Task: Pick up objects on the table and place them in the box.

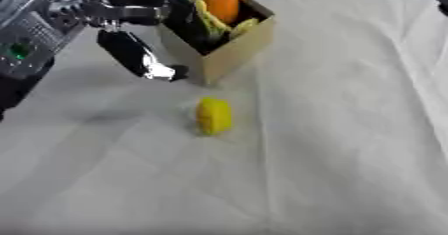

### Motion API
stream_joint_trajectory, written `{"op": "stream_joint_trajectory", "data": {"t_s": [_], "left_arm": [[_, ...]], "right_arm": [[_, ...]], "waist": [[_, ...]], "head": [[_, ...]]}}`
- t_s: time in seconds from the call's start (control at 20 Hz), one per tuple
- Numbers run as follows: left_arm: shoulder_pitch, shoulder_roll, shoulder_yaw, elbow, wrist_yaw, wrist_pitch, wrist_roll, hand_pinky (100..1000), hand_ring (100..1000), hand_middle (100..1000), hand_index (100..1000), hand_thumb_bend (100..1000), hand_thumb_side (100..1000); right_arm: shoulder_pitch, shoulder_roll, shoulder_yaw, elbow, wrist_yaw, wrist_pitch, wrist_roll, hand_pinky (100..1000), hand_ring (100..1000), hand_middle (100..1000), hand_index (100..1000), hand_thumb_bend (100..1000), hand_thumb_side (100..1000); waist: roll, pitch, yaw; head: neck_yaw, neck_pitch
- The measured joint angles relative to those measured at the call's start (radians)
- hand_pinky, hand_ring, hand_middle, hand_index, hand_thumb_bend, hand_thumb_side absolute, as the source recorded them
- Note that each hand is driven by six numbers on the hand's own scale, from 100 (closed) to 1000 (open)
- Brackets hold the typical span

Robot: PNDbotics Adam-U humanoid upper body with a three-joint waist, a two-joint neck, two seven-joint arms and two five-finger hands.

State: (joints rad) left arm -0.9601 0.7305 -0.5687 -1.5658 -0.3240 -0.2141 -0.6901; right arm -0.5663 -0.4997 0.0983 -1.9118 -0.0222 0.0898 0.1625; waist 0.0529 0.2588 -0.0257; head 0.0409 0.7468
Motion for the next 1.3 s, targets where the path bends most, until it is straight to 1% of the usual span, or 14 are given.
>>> {"op": "stream_joint_trajectory", "data": {"t_s": [0.15,0.25,0.35,0.45,0.65,0.8,1.05,1.3], "left_arm": [[0.009,-0.004,-0.014,0.008,-0.005,0.025,-0.023,815,747,715,866,354,566],[0.012,-0.021,-0.019,0.036,-0.024,0.034,-0.025,818,756,730,881,374,568],[0.019,-0.045,-0.02,0.076,-0.049,0.034,-0.025,823,764,743,894,414,564],[0.022,-0.073,-0.023,0.125,-0.081,0.028,-0.025,830,773,752,897,456,548],[0.026,-0.126,-0.025,0.22,-0.136,-0.003,-0.025,831,771,750,909,460,555],[0.026,-0.162,-0.025,0.266,-0.159,-0.027,-0.024,832,770,748,912,473,558],[0.026,-0.189,-0.026,0.282,-0.154,-0.059,-0.04,837,770,749,914,497,576],[0.025,-0.194,-0.031,0.255,-0.128,-0.065,-0.061,836,769,747,912,495,567]], "right_arm": [[0.0,0.002,0.0,-0.002,0.0,0.001,-0.002,923,894,645,814,100,647],[0.0,0.003,0.0,-0.005,0.0,0.001,-0.002,923,895,645,814,100,647],[0.0,0.003,0.0,-0.006,0.0,0.001,-0.002,923,895,645,813,100,647],[0.0,0.004,-0.001,-0.006,0.0,0.001,-0.002,923,895,645,813,100,648],[0.0,0.009,-0.006,-0.008,0.0,0.002,-0.003,923,895,644,813,100,649],[0.0,0.012,-0.006,-0.01,0.0,0.002,-0.003,923,895,644,812,100,648],[0.0,0.012,-0.007,-0.012,0.0,0.005,-0.008,924,895,643,811,100,646],[0.002,0.014,-0.007,-0.013,-0.002,0.005,-0.009,925,895,642,811,100,646]], "waist": [[-0.002,0.0,0.001],[-0.004,0.0,0.001],[-0.005,0.0,0.0],[-0.005,0.0,-0.001],[-0.006,0.0,-0.003],[-0.006,0.001,-0.006],[-0.007,0.004,-0.009],[-0.006,0.004,-0.009]], "head": [[0.001,0.0],[0.002,0.0],[0.002,0.0],[0.004,0.0],[0.009,0.0],[0.01,0.0],[0.011,0.0],[0.012,0.0]]}}
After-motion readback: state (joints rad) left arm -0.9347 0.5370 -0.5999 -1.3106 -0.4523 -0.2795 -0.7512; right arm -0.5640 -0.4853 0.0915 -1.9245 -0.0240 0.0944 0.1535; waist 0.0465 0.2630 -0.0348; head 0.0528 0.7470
